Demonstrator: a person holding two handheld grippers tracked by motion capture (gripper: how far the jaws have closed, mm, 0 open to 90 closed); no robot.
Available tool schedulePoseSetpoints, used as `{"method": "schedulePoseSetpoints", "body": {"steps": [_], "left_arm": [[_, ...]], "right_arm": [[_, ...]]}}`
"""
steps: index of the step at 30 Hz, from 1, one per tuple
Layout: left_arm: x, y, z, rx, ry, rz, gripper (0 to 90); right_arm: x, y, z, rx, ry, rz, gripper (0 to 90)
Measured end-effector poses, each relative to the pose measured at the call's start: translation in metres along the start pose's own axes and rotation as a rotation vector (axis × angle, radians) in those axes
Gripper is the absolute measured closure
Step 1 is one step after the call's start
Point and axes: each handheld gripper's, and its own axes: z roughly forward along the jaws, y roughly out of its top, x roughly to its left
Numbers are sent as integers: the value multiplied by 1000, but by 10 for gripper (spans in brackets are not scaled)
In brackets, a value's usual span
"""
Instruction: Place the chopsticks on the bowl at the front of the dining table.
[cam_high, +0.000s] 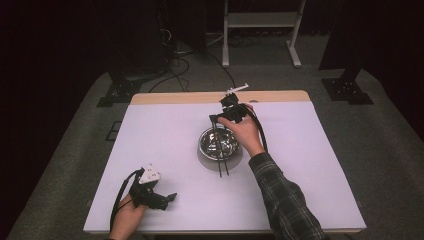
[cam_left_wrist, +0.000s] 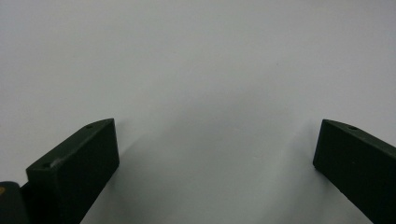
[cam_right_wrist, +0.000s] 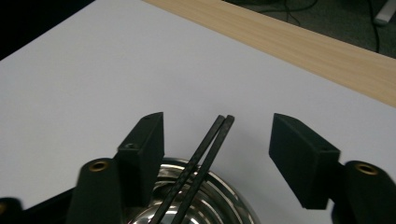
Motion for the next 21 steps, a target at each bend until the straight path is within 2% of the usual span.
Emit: {"method": "schedulePoseSetpoints", "body": {"steps": [7,17,21], "left_arm": [[0,0,0,2,1,2,0],[0,0,0,-1,1,1,0],[0,0,0,-1,1,1,0]], "right_arm": [[8,-15,-23,-11,72,-58,578],[6,-45,-43,-14,153,-85,866],[5,-56,-46,-12,172,-99,899]]}}
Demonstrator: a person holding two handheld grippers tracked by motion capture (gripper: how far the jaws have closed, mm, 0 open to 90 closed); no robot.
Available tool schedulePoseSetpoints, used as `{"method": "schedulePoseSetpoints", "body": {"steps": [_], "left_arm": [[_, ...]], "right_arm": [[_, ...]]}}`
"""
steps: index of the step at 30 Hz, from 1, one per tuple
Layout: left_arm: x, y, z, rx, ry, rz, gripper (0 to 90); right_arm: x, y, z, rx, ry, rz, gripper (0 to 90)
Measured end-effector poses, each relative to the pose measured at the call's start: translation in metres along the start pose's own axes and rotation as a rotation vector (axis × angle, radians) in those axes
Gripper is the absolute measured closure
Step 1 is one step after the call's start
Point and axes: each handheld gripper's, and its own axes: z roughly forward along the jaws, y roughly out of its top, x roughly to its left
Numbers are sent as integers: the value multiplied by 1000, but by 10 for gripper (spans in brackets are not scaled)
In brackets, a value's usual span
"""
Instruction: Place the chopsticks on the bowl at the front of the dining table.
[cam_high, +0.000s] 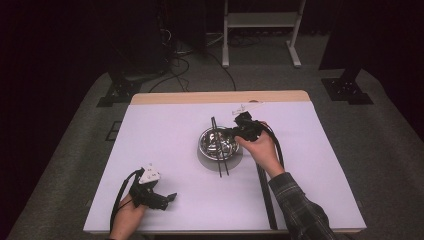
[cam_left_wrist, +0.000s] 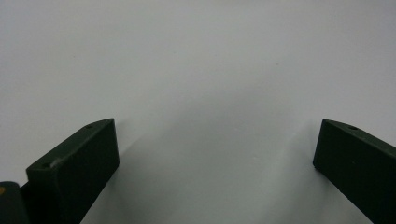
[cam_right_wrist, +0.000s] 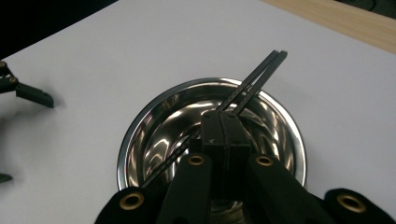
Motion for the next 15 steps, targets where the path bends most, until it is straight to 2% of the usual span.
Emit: {"method": "schedulePoseSetpoints", "body": {"steps": [7,15], "left_arm": [[0,0,0,3,0,0,0],[0,0,0,3,0,0,0]], "right_arm": [[4,-19,3,20,30,-9,900],[8,-31,12,51,48,-17,900]]}}
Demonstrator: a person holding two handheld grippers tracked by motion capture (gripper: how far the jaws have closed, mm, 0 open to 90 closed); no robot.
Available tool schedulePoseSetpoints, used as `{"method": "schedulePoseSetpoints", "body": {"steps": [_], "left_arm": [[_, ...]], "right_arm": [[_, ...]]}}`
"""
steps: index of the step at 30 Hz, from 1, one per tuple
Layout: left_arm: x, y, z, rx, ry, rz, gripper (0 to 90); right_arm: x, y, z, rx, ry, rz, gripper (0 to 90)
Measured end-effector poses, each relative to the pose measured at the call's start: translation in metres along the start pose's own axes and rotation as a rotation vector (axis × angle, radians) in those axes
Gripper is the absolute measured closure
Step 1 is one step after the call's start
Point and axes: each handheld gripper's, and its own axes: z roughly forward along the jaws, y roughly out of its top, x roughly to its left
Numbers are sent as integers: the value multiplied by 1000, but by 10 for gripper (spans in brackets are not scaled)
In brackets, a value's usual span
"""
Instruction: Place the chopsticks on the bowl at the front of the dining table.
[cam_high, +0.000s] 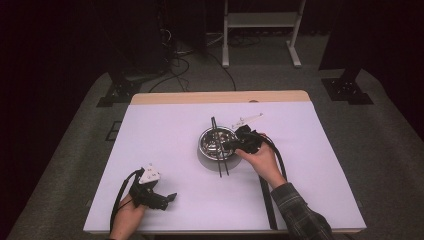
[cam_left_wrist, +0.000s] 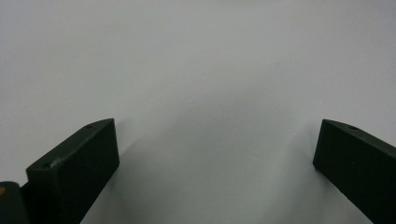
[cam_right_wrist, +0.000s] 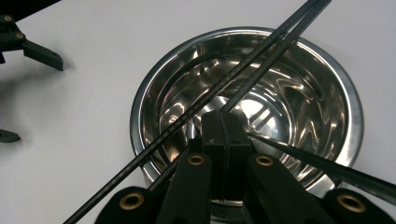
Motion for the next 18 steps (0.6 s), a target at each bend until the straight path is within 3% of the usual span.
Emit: {"method": "schedulePoseSetpoints", "body": {"steps": [18], "left_arm": [[0,0,0,0,0,0,0]], "right_arm": [[8,-3,11,21,31,-17,899]]}}
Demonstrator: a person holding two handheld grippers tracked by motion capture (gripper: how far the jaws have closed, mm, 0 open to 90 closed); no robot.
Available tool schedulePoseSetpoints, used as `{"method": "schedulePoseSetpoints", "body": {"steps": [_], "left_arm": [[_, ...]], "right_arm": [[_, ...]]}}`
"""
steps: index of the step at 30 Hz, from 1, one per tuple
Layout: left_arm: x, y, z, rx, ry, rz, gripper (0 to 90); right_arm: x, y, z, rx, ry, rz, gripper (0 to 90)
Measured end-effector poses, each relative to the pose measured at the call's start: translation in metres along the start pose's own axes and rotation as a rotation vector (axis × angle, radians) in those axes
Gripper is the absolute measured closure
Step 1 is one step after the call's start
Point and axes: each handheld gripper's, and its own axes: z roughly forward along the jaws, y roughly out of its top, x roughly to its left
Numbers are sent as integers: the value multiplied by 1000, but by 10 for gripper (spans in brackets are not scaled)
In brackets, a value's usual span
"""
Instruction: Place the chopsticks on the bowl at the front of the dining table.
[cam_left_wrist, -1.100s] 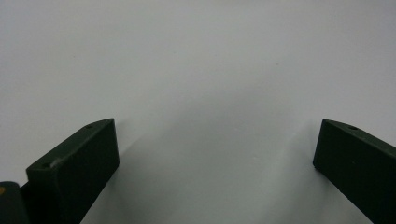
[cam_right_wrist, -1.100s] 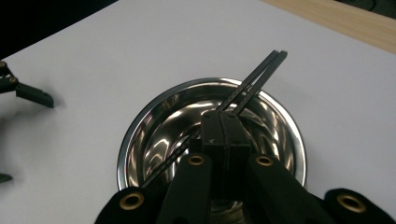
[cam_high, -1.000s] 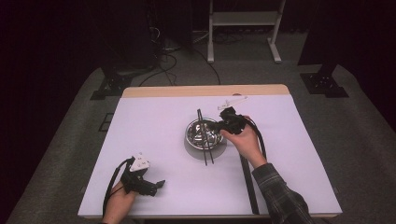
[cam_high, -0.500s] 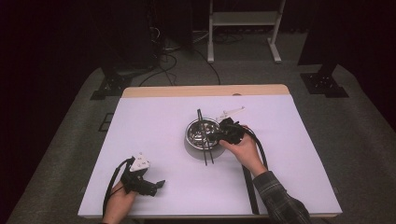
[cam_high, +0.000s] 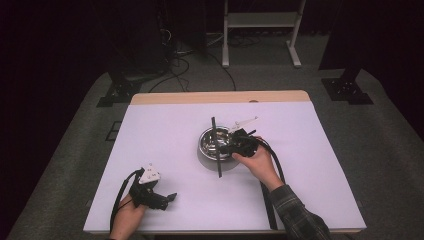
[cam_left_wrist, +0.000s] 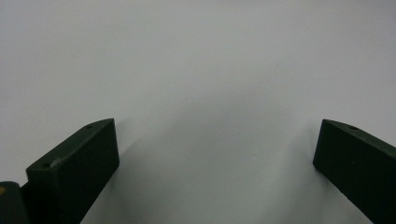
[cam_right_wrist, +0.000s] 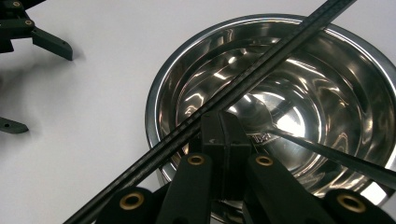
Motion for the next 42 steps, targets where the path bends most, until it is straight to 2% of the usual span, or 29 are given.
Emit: {"method": "schedulePoseSetpoints", "body": {"steps": [14,18,23,26,31,37,42], "left_arm": [[0,0,0,0,0,0,0],[0,0,0,0,0,0,0],[0,0,0,0,1,5,0],[0,0,0,-4,1,-1,0],[0,0,0,-2,0,1,0],[0,0,0,-3,0,-1,0],[0,0,0,-2,0,0,0]], "right_arm": [[2,1,3,-5,11,0,900],[4,1,-4,-19,7,-9,899],[16,-6,-16,-18,13,-48,899],[26,-12,-24,-30,33,-63,899],[49,-23,-33,-31,70,-105,899],[69,-39,-31,-10,94,-152,899],[80,-47,-25,24,104,-186,899]]}}
